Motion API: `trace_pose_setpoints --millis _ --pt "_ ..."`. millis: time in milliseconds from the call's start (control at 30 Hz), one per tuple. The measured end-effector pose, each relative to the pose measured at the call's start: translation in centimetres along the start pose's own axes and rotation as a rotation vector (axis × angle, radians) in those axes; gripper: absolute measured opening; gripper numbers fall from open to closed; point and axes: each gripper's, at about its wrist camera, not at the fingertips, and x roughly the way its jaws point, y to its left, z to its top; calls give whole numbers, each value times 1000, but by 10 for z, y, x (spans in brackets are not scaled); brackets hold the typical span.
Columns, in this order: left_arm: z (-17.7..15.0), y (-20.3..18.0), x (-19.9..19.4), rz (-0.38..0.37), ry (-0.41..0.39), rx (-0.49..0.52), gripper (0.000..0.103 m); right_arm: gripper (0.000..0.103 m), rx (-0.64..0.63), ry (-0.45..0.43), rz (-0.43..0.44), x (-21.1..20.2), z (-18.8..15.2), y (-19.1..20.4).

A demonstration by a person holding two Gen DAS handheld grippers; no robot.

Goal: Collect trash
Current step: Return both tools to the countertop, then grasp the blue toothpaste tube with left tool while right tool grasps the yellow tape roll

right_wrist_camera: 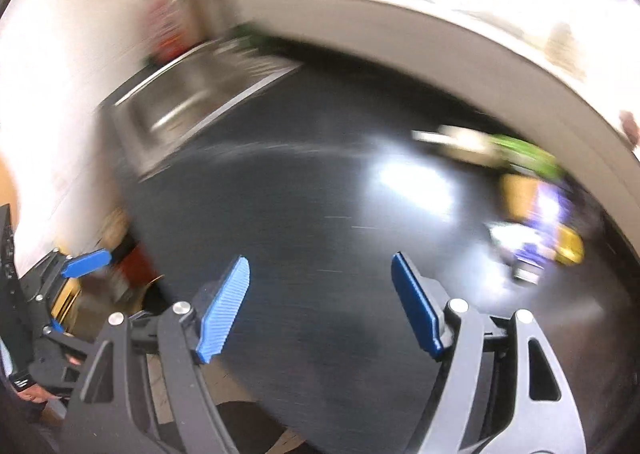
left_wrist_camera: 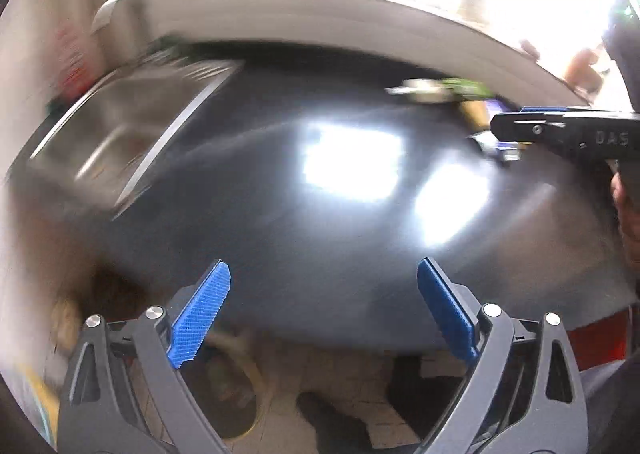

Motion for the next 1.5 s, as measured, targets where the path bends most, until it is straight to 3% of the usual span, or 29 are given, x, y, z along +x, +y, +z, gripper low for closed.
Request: trace_pose_setpoints --millis 167,267,533,800,1100,1267,1500 --pt "40 -94 30 -77 -15 189 92 72 172 -27 -94 -27 -22 -111" --pt "57 -142 47 -109 -7 264 92 72 240 -37 -133 -39 -37 -159" --pt "91 -226 83 -155 17 367 92 72 316 -42 -151 -43 -49 -227" --pt "110 -265 117 -159 66 352 92 72 289 -7 -113 -18 -40 -267" --pt "140 -318 201 -90 111 390 92 72 175 81 -31 67 -9 -315" --pt "153 -321 246 -61 143 380 92 72 115 171 13 127 3 -328" --pt "158 -319 278 -39 170 364 88 67 48 186 21 155 7 -327"
